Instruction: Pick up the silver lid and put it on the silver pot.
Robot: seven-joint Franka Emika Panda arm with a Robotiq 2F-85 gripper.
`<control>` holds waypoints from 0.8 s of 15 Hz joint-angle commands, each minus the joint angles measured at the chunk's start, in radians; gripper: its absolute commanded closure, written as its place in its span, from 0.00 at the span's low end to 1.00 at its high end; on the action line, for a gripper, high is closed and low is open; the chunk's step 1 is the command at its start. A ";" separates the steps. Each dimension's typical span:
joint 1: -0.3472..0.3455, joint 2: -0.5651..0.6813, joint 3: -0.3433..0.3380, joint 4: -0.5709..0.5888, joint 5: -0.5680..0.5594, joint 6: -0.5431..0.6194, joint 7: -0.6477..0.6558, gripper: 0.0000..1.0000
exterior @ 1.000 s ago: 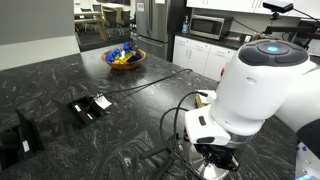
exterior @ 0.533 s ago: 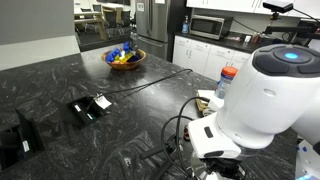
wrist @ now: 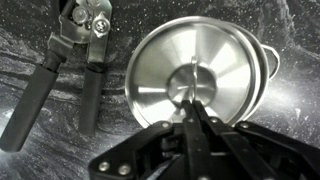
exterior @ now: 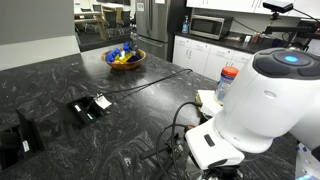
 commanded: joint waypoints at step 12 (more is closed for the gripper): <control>-0.003 -0.030 0.001 -0.032 0.062 0.000 -0.101 0.99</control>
